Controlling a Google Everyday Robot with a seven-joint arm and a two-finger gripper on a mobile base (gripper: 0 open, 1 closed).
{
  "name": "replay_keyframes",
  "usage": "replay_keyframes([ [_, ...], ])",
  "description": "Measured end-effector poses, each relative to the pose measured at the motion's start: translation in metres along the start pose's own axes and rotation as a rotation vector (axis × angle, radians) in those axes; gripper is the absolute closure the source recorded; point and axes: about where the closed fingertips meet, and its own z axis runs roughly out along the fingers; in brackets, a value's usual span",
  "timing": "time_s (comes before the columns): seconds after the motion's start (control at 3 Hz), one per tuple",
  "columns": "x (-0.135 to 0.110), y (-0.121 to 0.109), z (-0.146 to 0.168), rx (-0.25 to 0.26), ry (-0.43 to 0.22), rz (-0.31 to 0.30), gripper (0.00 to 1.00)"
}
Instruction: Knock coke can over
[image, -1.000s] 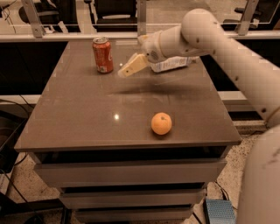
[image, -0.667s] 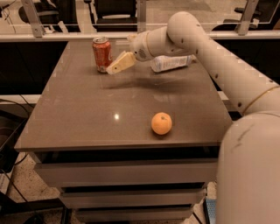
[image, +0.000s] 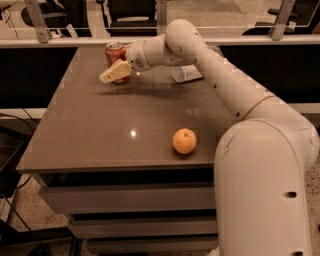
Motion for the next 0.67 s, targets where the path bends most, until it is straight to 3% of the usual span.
replay_keyframes([
  [0.67,-0.006,0.0011,0.0098,-0.006,-0.039,-0.007,0.64],
])
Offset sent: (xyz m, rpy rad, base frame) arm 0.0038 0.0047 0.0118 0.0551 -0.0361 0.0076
